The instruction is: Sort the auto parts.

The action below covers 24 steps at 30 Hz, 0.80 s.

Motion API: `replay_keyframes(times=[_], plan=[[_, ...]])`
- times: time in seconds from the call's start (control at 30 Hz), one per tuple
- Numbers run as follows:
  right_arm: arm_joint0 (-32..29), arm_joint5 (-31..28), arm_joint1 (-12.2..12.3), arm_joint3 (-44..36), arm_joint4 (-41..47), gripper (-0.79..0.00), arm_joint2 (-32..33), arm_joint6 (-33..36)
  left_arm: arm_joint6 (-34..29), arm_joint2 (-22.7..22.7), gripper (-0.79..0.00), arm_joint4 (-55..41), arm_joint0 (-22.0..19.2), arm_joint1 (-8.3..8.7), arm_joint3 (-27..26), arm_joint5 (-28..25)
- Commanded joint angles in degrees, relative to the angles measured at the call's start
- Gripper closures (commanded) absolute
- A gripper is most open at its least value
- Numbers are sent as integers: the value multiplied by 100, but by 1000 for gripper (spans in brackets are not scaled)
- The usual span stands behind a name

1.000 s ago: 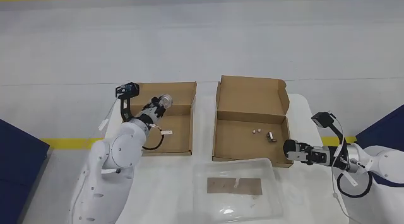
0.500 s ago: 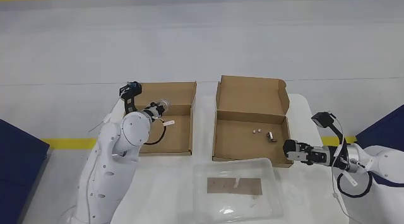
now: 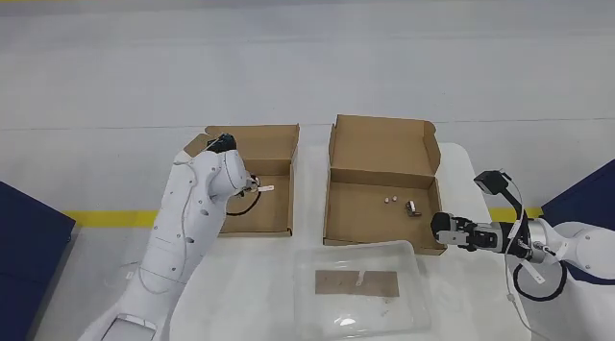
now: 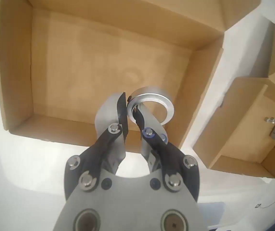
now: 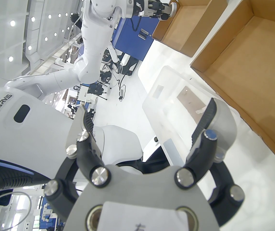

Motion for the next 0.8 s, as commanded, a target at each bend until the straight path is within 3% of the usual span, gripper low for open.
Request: replay_keyframes(times=[0.0,0.13,0.43,0.53,0.77], plan=[[0,0,0,0,2,-785,0,0,-21,117,0,-227,-247,-87,591,-20],[0,0,0,0,2,-785,0,0,-42,290,0,-517,-591,-224,1325,-57],[0,0,0,0,2,-785,0,0,-42,290,0,-517,-591,-224,1325,-57],[0,0,0,0,2,-785,0,0,54,268,0,-621,-508,-224,1310,-272],[0,0,0,0,2,-785,0,0,258,418,0,-872,-761,-369,2082,-369]])
